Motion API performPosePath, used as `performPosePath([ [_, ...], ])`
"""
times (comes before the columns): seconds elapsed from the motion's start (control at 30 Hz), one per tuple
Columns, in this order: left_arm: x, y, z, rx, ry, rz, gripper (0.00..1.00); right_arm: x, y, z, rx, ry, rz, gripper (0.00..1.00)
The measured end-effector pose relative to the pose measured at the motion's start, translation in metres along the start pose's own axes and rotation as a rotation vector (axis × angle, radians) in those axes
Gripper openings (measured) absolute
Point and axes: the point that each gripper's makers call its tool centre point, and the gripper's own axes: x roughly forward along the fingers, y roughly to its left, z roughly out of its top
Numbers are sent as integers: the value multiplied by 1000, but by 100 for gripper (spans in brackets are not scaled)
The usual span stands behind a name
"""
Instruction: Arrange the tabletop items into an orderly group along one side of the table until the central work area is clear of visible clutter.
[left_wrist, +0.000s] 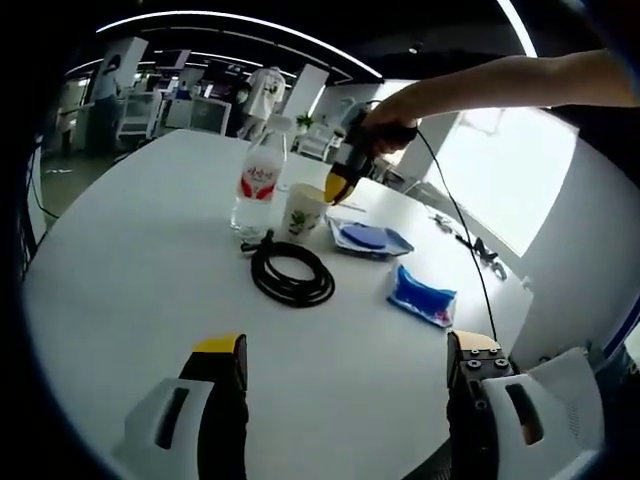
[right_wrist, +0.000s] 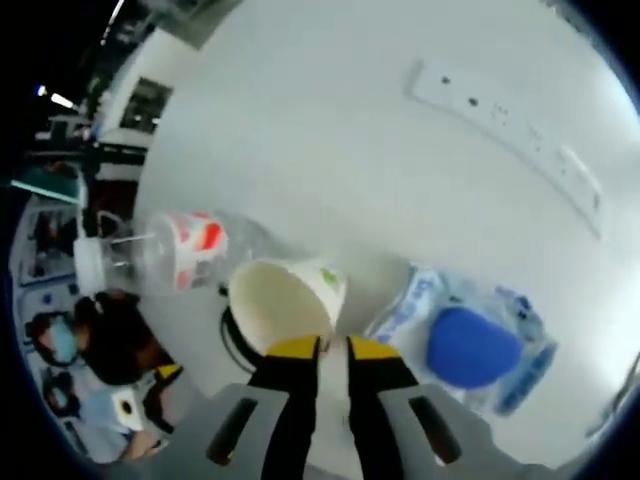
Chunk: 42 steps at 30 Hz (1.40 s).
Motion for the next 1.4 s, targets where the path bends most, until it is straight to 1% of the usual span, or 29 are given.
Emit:
performPosePath([
  [0.03,0,1,0,0,-1,3,81,0,2,-1,-9,-5,0,8],
  [0.13,-1,3,-1,-16,-2,5,81,1,1,9,-59,-15,-8,13],
  [0.2,-1,3,-2,-45,-3,-1,81,1,1,11,-78,-24,-12,16],
  [0.3,-2,4,-1,-36,-6,7,81,-1,6,11,-146,-45,-12,20],
  [0.43,-2,4,0,-36,-9,10,82,-3,7,10,-185,-61,-16,24],
  [0.53,-1,4,-2,-33,1,12,83,-4,4,6,-244,-76,-44,29],
  [0.6,-1,4,-4,-32,9,10,83,-6,8,3,-263,-91,-31,32],
  [0.63,0,4,-4,-32,11,10,83,-7,12,3,-273,-108,-18,34],
  [0.7,0,3,-6,-32,17,7,84,-11,19,5,-298,-167,5,39],
  [0.73,1,3,-7,-35,21,5,84,-14,21,8,-323,-201,6,40],
  [0.8,1,3,-8,-49,25,6,85,-17,21,7,-357,-227,2,40],
  [0.87,0,5,-8,-43,25,14,86,-19,22,6,-410,-273,-6,42],
  [0.9,0,6,-7,-34,22,20,87,-20,24,7,-445,-310,-11,44],
  [0.97,0,6,-7,-32,25,24,87,-21,29,-1,-447,-337,7,43],
  [1.03,0,6,-8,-31,27,27,88,-22,26,6,-440,-350,25,43],
  [1.07,0,6,-8,-27,27,29,88,-22,29,4,-450,-384,38,44],
  [1.13,1,6,-8,-21,32,28,88,-22,26,-1,-447,-406,29,44],
  [1.17,1,6,-9,-20,35,27,88,-23,27,-1,-459,-427,30,44],
  [1.2,2,5,-10,-16,40,27,88,-27,29,0,-504,-467,24,45],
  [1.23,2,4,-11,-13,42,25,88,-28,29,1,-520,-479,17,46],
  [1.27,2,3,-11,-10,45,23,88,-33,30,4,-564,-523,-4,48],
  [1.3,3,3,-11,-8,47,23,88,-36,30,5,-579,-542,-11,49],
  [1.33,3,3,-12,-5,51,20,88,-40,33,4,-589,-577,-6,50],
  [1.4,3,2,-12,-3,54,18,88,-46,37,5,-575,-635,8,53],
])
